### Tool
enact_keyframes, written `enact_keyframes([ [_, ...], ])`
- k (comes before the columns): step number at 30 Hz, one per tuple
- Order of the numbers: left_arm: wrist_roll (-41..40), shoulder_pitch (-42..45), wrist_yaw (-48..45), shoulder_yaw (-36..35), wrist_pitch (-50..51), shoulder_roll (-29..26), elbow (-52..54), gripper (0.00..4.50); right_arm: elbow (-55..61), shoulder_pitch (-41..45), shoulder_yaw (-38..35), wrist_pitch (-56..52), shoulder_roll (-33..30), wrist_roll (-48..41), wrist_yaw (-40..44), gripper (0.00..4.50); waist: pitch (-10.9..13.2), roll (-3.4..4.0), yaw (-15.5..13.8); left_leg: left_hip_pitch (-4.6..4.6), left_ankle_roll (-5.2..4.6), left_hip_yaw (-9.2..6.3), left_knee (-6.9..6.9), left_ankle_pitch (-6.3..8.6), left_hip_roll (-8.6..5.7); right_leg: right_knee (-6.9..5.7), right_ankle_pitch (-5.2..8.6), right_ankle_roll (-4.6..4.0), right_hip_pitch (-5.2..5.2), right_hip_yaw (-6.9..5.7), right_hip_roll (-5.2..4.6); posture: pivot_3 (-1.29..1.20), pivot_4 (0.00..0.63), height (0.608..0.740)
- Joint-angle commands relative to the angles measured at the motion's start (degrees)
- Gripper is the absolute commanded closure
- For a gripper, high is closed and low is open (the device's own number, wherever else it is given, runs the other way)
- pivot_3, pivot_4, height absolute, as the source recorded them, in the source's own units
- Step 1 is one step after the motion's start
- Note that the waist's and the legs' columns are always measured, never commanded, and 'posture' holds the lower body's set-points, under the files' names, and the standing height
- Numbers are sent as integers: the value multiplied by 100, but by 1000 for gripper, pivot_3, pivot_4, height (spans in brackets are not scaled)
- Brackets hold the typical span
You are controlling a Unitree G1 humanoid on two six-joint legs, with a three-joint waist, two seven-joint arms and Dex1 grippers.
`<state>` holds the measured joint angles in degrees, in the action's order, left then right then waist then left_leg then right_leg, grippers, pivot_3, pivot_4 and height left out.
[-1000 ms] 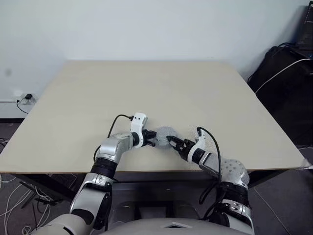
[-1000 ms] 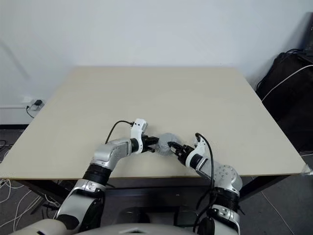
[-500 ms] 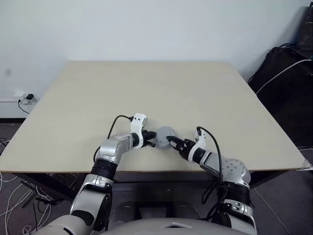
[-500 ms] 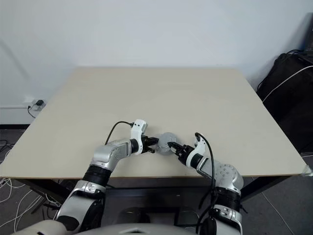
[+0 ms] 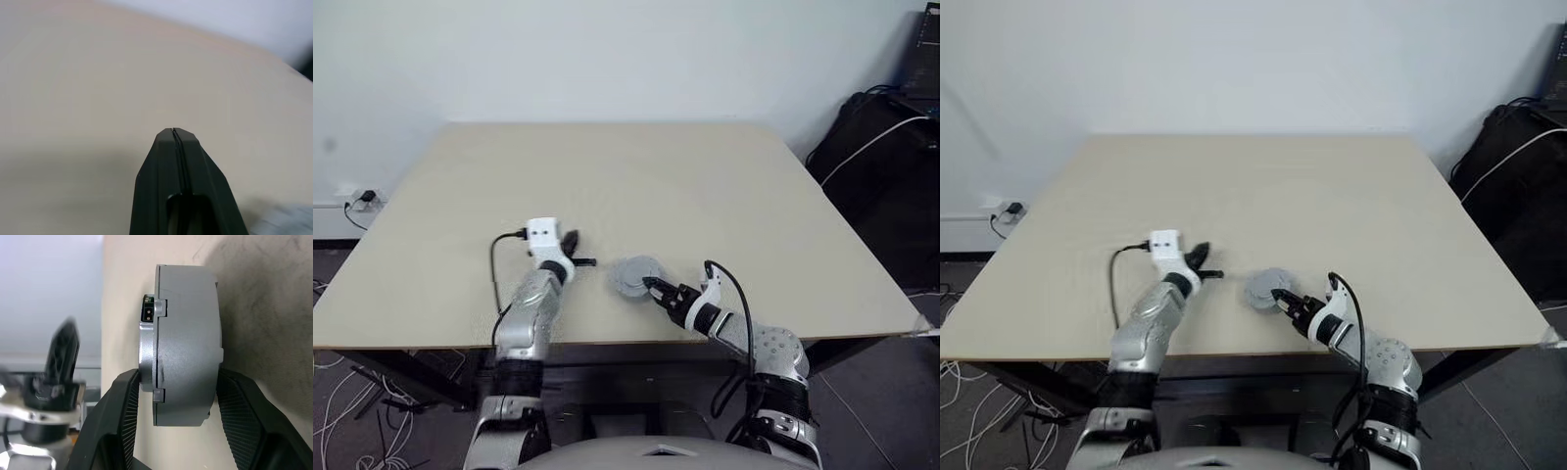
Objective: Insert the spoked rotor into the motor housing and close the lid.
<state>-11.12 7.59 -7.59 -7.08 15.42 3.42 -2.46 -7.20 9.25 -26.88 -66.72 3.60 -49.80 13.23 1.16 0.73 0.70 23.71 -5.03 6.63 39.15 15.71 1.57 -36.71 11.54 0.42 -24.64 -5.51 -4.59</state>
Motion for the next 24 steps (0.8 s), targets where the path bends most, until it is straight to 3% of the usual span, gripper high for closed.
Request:
enact_keyframes([
  [1,-394,-415,-113,65,-25,224,550,4500,218,9,-56,53,164,-351,-24,2404,3,2,-20,2,-3,-3,1,2,-1,7,1,2,0,-5,-3,0,0,740],
  [11,-1935,-1477,-912,119,716,148,1423,4500,81,132,-169,193,336,-928,15,2404,27,22,1,15,-12,-2,-7,8,-2,44,10,38,-1,-8,0,0,0,740],
  [18,-2056,-1635,-791,270,801,177,1342,4500,-79,186,10,174,327,-1023,-42,2404,29,26,6,13,-14,0,-5,8,-2,48,9,41,3,-8,10,0,0,740],
  [24,-2593,-1720,-963,338,1050,257,1431,4500,53,291,-152,195,546,-1761,-167,2404,31,26,6,15,-16,0,-6,10,-2,53,9,42,4,-7,10,0,0,740],
])
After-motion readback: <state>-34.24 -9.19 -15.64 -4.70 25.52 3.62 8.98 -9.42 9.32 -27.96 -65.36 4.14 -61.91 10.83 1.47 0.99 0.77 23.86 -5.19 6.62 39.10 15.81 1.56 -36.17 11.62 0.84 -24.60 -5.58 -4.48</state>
